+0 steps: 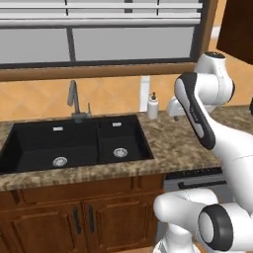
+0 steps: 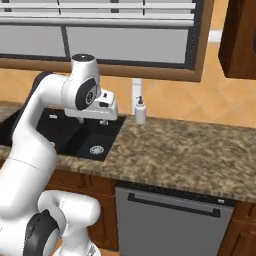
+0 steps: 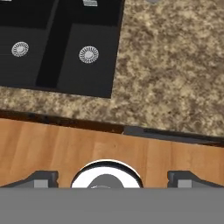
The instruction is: Navigate to the coffee machine.
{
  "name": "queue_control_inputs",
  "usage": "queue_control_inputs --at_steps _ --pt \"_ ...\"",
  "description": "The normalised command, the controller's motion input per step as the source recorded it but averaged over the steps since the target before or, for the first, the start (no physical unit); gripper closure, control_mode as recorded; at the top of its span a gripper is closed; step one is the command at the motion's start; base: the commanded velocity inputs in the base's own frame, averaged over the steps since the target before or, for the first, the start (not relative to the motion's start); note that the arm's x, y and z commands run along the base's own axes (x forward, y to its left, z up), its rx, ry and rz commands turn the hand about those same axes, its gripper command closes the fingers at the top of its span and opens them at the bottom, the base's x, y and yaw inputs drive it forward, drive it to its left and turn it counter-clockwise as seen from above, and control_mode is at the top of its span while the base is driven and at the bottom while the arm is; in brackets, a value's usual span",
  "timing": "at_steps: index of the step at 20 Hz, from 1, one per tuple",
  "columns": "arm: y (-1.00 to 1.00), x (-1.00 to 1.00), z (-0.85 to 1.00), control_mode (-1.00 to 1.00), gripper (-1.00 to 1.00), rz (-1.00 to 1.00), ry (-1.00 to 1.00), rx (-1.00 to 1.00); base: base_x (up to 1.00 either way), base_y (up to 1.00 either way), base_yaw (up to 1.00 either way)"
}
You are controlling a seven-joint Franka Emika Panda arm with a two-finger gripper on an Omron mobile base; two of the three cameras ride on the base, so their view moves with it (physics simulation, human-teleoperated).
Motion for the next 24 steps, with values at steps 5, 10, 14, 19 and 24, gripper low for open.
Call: queue_control_inputs --at_steps 5,10,14,19,24 --pt "0.00 0.00 0.00 1.00 -1.00 0.00 0.00 0.00 -0.30 1.00 0.03" --pt "0.00 0.00 0.00 1.00 -1.00 0.00 0.00 0.00 -0.06 1.00 0.00" --pt "0.00 0.00 0.00 1.00 -1.00 0.00 0.00 0.00 -0.03 1.00 0.00" --pt "0.00 0.00 0.00 1.00 -1.00 0.00 0.00 0.00 -0.13 1.00 0.00" --pt "0.00 0.00 0.00 1.00 -1.00 0.00 0.00 0.00 -0.13 0.76 0.01"
